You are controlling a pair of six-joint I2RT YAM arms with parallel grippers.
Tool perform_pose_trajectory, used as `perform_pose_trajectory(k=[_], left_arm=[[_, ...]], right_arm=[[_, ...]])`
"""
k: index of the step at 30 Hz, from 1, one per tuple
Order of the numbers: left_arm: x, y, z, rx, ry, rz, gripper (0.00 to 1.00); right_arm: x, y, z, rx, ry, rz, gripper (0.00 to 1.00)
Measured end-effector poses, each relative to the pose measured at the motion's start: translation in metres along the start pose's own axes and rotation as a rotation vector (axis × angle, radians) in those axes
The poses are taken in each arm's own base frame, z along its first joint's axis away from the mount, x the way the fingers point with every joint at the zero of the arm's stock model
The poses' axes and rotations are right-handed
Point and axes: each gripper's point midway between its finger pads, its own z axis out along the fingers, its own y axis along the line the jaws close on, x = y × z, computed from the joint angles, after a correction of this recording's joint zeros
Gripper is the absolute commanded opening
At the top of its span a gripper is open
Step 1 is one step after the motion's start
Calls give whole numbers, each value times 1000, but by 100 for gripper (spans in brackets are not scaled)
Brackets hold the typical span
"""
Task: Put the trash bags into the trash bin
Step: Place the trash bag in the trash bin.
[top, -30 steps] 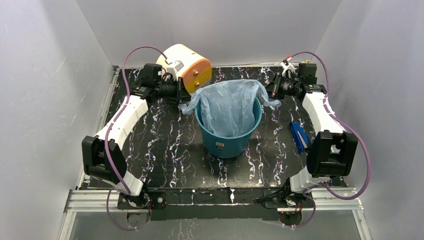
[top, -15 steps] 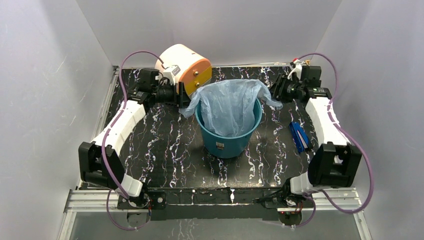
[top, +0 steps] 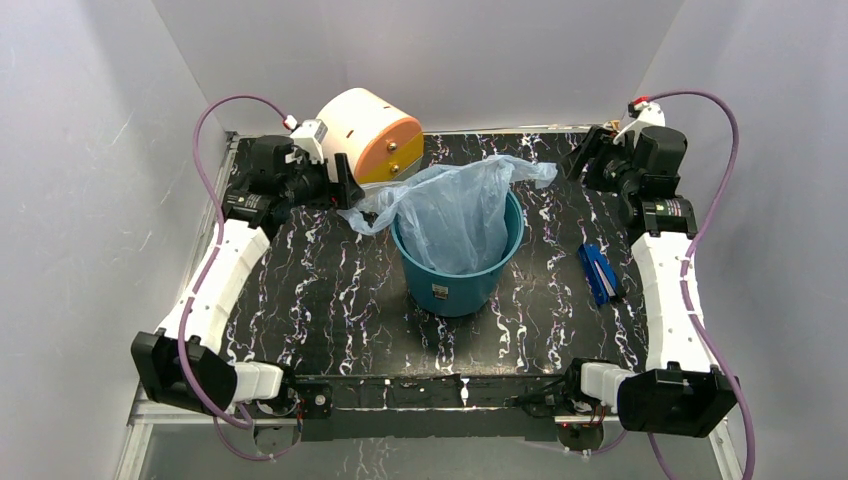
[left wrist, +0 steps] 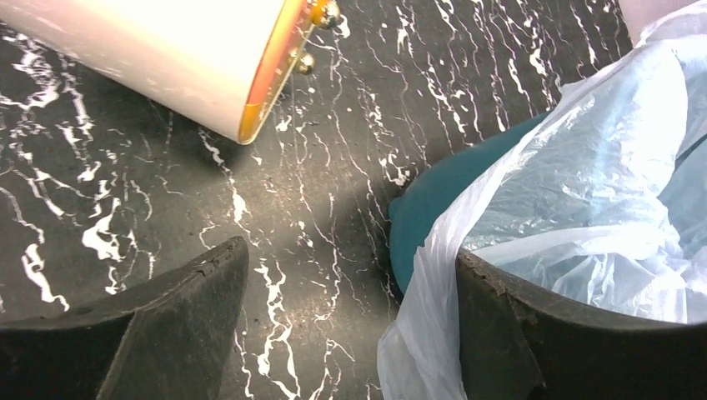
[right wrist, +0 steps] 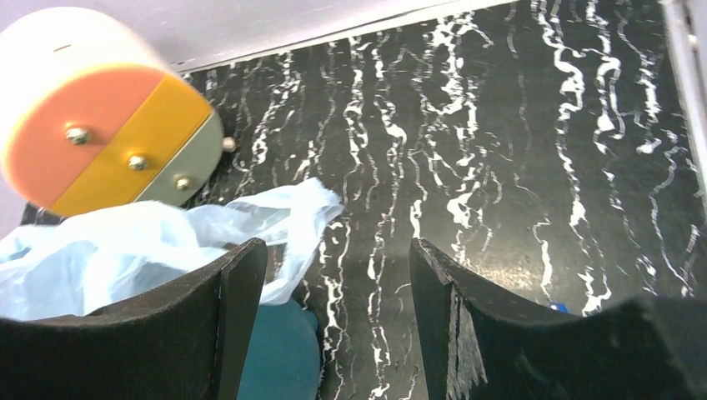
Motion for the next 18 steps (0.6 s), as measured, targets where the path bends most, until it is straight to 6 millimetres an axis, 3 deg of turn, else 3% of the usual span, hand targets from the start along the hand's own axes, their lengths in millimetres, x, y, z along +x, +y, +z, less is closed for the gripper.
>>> perform_pose_trajectory(k=[3, 8, 10, 14, 18], left_arm=[[-5, 4, -6, -31, -23, 0, 81], [-7, 11, -11, -82, -35, -6, 82], [-6, 15, -13, -106, -33, -11, 84], [-10, 17, -19, -123, -45, -21, 88], [-20, 1, -25, -56, -59, -31, 88]], right_arm=[[-3, 16, -4, -89, -5, -26, 70], [-10, 61, -24, -345, -37, -115, 71], [-11, 69, -28, -385, -41, -122, 72], [-9, 56, -14, -295, -13, -8, 74], [6, 41, 15, -225, 72, 137, 75]])
